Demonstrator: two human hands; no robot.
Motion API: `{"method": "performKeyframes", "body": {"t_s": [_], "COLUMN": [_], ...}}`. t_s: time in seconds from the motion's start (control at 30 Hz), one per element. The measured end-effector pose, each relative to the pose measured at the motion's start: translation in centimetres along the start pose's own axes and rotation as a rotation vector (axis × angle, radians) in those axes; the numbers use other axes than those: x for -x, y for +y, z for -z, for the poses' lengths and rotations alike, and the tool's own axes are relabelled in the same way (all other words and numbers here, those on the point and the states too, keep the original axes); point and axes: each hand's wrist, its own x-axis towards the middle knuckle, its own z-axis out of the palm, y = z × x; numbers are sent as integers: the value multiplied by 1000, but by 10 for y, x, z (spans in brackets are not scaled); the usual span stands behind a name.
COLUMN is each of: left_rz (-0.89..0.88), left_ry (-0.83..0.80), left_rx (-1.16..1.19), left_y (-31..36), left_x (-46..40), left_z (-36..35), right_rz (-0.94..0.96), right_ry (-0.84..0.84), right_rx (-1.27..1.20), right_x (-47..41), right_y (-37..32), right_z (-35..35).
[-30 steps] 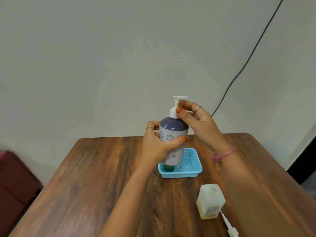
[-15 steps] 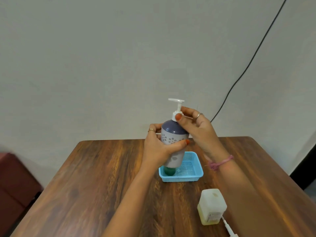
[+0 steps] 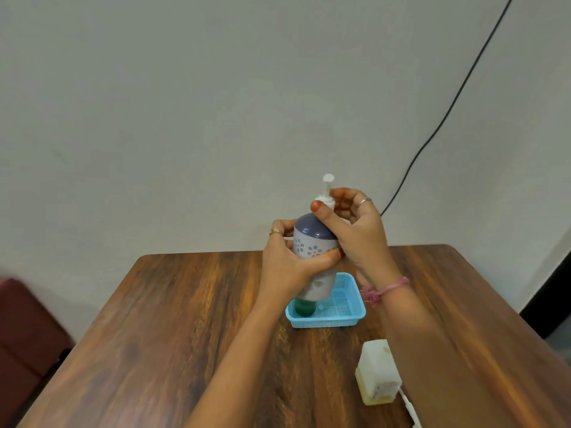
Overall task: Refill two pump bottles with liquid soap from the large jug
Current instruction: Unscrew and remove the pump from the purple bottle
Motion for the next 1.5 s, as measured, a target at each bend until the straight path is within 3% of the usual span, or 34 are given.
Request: {"method": "performKeyframes", "body": {"t_s": [0.17,0.37,0.53,0.7,0.93,1.03,1.17,1.5], "left_rz": [7,-2,-24,-30,-30,-35,-50,16], "left_ry": [20,0,14,-3,-6,-2,1,76], "left_rx": [20,25,16,0,-17,-16,-45,-99], "left_y": [1,4,4,4,1,2,2,-30], "left_x": [-1,1,2,5,9,12,13,28], "left_z": [1,-1,0,-2,-2,-4,-7,3], "right_rz": [-121,-34,-89,-7,8,13,63,120], "right_ry": [-198,-14,-163,-99,-84,-150,-103,12], "right_rx": [-292,-109,-188,2,-64,52,239,86], "right_x": [2,0,0,-1,-2,2,5,-8], "right_y": [-6,-11,-20,-27,-32,-29,-28,-56], "right_z": [5,2,12,10,22,22,25,49]}}
